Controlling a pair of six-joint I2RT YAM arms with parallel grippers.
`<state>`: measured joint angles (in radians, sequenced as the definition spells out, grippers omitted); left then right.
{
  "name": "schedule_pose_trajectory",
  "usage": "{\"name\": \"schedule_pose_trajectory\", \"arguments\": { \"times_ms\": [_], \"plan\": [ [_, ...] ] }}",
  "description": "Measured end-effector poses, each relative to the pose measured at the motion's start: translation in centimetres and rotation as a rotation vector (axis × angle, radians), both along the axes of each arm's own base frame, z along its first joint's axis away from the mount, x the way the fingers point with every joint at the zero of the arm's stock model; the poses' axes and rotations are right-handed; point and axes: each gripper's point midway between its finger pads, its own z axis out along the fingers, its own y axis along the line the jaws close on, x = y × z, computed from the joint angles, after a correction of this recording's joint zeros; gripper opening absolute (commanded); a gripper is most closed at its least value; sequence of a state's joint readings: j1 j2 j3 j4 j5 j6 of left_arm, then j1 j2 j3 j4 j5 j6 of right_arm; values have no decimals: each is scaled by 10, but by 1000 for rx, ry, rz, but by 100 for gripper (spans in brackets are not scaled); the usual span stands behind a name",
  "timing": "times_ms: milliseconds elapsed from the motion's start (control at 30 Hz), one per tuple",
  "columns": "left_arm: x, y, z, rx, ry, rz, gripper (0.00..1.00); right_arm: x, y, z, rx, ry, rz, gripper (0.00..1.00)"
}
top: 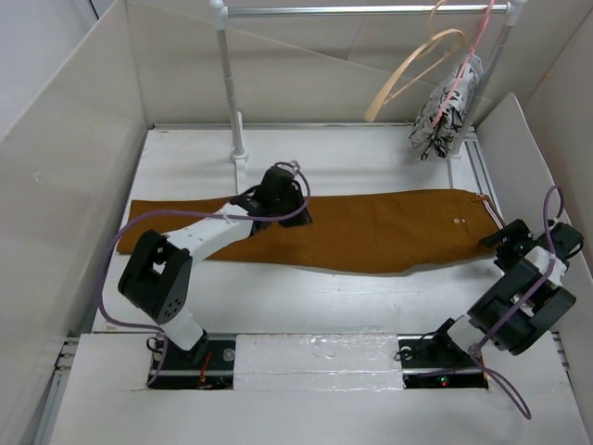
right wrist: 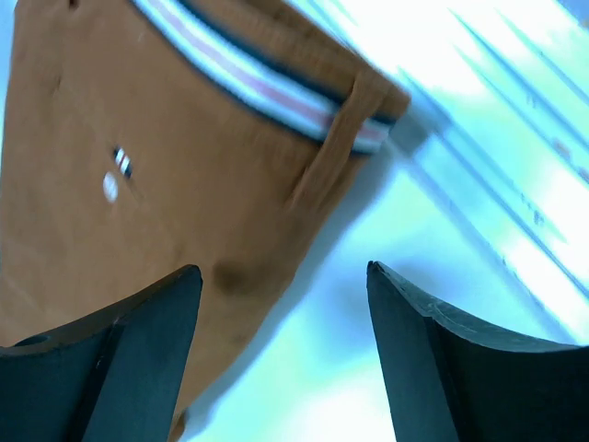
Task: Place the trousers on the hanger
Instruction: Fold the trousers at the center of the board.
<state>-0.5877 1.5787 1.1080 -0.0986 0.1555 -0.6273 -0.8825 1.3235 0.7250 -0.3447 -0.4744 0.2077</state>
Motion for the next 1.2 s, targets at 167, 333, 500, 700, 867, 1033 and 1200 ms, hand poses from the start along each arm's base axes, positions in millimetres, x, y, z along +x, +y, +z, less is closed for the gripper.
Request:
{"name": "schedule_pose_trajectory", "arguments": {
  "times_ms": [167, 333, 500, 700, 867, 1033, 1200],
  "plan": [
    [-34, -19, -47, 16, 112, -118, 0, 16, -12, -30, 39, 16, 3, 79],
    [-47, -2, -82, 75, 169, -122, 0, 48, -19, -37, 39, -34, 48, 43],
    [-50, 16, -108, 166, 191, -97, 0, 64, -8, -38, 28, -64, 90, 0],
    [-49, 19, -115, 185, 188, -94, 0, 64, 24, 39, -186, -146, 157, 0],
    [-50, 19, -114, 186, 181, -112, 0, 60, 101, 150, -383, -369, 323, 0],
    [-61, 14, -113, 194, 179, -152, 0, 50, 122, 225, -473, -423, 379, 0],
    [-100, -27, -111, 207, 168, -306, 0, 34, 122, 285, -559, -432, 395, 0]
  ]
}}
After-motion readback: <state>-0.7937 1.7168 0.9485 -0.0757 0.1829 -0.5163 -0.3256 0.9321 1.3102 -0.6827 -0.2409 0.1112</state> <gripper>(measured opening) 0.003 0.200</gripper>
